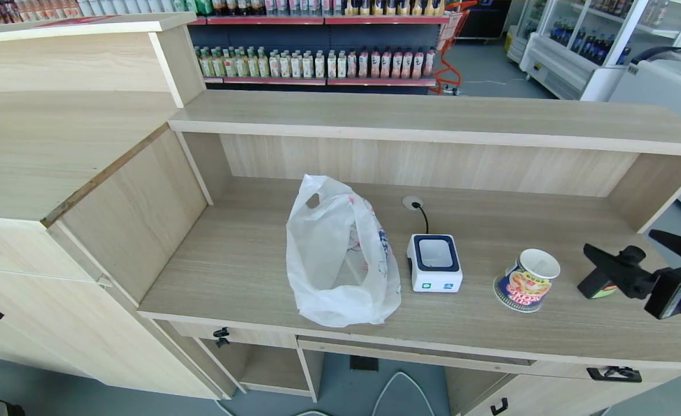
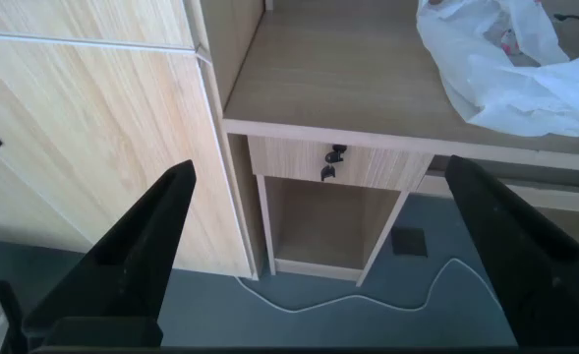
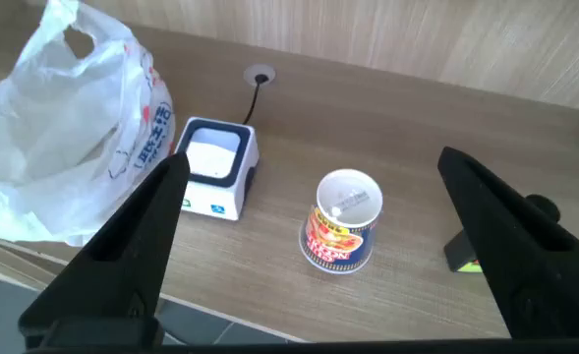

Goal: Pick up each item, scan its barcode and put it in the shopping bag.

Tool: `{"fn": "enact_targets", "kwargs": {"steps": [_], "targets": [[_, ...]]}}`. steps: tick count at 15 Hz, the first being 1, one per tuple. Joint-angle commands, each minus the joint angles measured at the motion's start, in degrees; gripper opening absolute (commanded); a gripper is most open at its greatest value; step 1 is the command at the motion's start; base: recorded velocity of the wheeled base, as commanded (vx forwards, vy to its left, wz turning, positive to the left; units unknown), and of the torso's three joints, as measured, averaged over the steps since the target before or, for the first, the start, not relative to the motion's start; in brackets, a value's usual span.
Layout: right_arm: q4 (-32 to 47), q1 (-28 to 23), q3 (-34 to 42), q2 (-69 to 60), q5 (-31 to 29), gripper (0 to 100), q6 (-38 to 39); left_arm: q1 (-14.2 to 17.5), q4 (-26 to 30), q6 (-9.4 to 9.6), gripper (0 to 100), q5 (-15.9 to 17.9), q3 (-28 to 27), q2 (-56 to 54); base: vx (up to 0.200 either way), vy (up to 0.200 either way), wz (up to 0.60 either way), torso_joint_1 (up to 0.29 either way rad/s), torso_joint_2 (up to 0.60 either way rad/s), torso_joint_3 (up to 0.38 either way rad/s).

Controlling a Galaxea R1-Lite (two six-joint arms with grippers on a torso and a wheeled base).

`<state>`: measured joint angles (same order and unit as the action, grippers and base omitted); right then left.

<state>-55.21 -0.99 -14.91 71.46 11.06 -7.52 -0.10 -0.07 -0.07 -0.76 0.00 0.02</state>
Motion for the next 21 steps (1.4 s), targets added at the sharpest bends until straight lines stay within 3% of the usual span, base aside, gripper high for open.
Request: {"fn": "enact_targets", "kwargs": {"steps": [1,5,15,19,21], "targets": [[-4.9,-2.9,1.4,14.5,2.2,100,-0.8,0.0,0.0,-0.01,100,0.0,0.0,0.0,0.0,0.0,0.0,0.0,0.0,0.0],[-16.2,-5.5,4.1,25.9,2.2,100,-2.2,0.0,0.0,-0.01,100,0.0,0.0,0.0,0.0,0.0,0.0,0.0,0.0,0.0],[-18.0,-5.8,4.5,35.4,4.9,100,-3.6,0.0,0.0,-0.01,100,0.0,0.0,0.1,0.0,0.0,0.0,0.0,0.0,0.0],[-31.2,-5.9,3.8,47.0,6.6,100,-5.0,0.0,0.0,-0.01,100,0.0,0.0,0.0,0.0,0.0,0.0,0.0,0.0,0.0],[-33.8,-5.8,3.6,50.9,7.8,100,-5.9,0.0,0.0,-0.01,100,0.0,0.0,0.0,0.0,0.0,0.0,0.0,0.0,0.0]]}}
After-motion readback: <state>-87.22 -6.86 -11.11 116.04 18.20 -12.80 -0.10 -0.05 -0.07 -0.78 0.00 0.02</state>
